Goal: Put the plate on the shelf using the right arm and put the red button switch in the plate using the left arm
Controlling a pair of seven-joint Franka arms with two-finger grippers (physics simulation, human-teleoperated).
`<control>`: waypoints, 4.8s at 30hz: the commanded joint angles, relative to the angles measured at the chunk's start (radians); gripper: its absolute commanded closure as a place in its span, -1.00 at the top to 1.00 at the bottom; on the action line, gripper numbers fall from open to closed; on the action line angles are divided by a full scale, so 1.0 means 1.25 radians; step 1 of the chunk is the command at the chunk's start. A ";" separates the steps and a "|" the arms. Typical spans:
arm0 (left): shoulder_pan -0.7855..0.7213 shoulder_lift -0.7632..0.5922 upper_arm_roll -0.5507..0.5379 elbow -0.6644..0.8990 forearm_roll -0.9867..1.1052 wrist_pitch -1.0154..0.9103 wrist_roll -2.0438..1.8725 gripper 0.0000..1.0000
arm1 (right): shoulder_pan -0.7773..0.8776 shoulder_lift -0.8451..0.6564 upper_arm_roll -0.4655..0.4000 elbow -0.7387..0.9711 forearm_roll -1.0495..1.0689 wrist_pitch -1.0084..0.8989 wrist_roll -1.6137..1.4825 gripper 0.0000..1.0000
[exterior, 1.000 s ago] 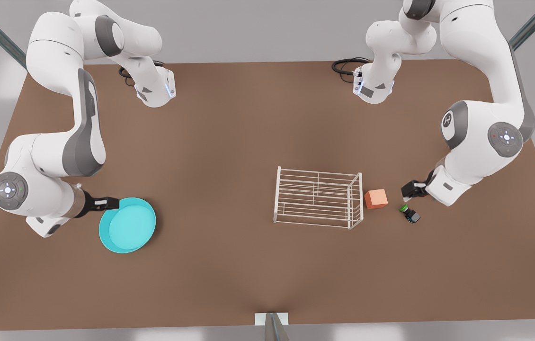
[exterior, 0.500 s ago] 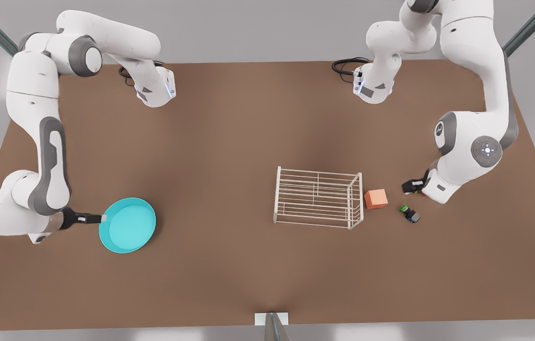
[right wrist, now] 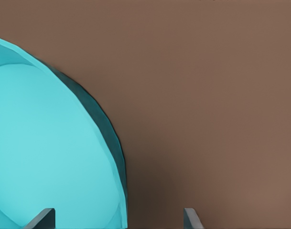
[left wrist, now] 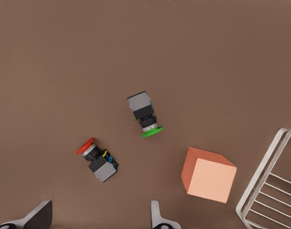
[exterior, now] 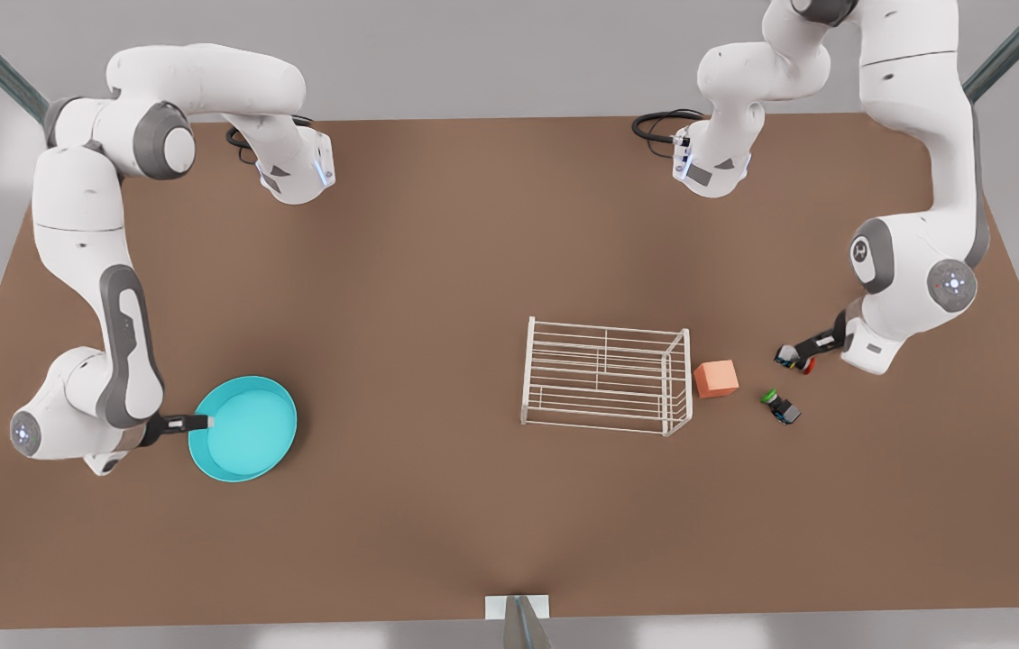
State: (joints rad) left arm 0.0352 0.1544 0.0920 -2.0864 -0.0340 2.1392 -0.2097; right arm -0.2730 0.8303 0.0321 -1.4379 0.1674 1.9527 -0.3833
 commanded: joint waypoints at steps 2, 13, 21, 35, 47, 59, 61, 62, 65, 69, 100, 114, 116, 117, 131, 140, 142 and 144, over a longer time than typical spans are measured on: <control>0.007 -0.001 -0.001 -0.031 -0.032 0.080 -0.144 1.00 | 0.010 0.011 0.000 0.000 -0.025 0.074 -0.069 1.00; 0.004 0.005 -0.006 -0.181 -0.037 0.337 -0.393 1.00 | -0.004 0.009 0.000 0.000 0.015 0.044 -0.060 0.06; 0.014 0.057 -0.004 -0.243 -0.066 0.502 -0.394 1.00 | -0.002 0.002 0.003 0.000 0.028 0.017 -0.047 -0.22; 0.044 0.099 0.004 -0.271 -0.062 0.548 -0.388 1.00 | -0.005 -0.004 0.004 0.004 0.027 0.016 -0.048 -0.79; 0.019 0.137 0.004 -0.290 -0.056 0.552 -0.394 1.00 | -0.001 -0.081 0.021 0.021 0.043 -0.050 -0.043 -0.82; 0.003 0.166 0.004 -0.283 -0.056 0.576 -0.413 0.79 | 0.029 -0.165 0.107 0.024 0.040 -0.099 0.152 -0.82; 0.003 0.167 0.004 -0.281 -0.056 0.576 -0.413 0.78 | 0.029 -0.178 0.135 0.024 0.037 -0.115 0.202 -0.82; 0.003 0.169 0.004 -0.281 -0.056 0.576 -0.413 0.73 | 0.029 -0.189 0.142 0.024 0.037 -0.115 0.213 -0.82; 0.003 0.193 0.004 -0.278 -0.056 0.614 -0.413 0.70 | 0.031 -0.221 0.155 0.024 0.032 -0.140 0.223 -0.81; 0.003 0.193 0.004 -0.277 -0.056 0.614 -0.416 0.50 | 0.105 -0.231 0.155 0.024 0.032 -0.134 0.364 -0.81; 0.006 0.009 0.028 -0.218 -0.026 0.367 -0.413 -0.13 | 0.627 -0.153 0.124 0.149 -0.022 0.080 1.290 -0.81; 0.001 -0.131 -0.139 0.041 0.053 -0.185 -0.423 -0.13 | 0.805 -0.083 0.085 0.178 -0.028 0.238 1.490 -0.81; 0.001 -0.131 -0.156 0.042 0.053 -0.186 -0.423 -0.13 | 0.830 -0.057 0.063 0.178 -0.028 0.274 1.493 -0.81; 0.001 -0.131 -0.182 0.047 0.053 -0.195 -0.441 -0.13 | 0.848 -0.049 0.043 0.177 -0.028 0.274 1.498 -0.81; -0.120 -0.022 -0.326 0.173 0.053 -0.198 -0.808 -0.13 | 0.648 -0.273 0.026 0.177 0.061 -0.094 1.194 1.00; -0.236 0.081 -0.325 0.302 0.081 -0.199 -0.986 -0.13 | 0.385 -0.302 0.025 0.177 -0.135 -0.280 0.407 1.00; -0.236 0.154 -0.325 0.404 0.111 -0.267 -0.994 -0.13 | 0.387 -0.300 0.030 0.172 -0.130 -0.280 0.418 1.00; -0.236 0.167 -0.324 0.406 0.112 -0.267 -0.997 -0.13 | 0.384 -0.295 0.027 0.170 -0.128 -0.280 0.418 1.00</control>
State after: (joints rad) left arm -0.2584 0.3522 -0.3128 -1.5908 0.0935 1.8482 -1.1748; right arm 0.2078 0.4623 0.0661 -1.2250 0.0310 1.6641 0.7586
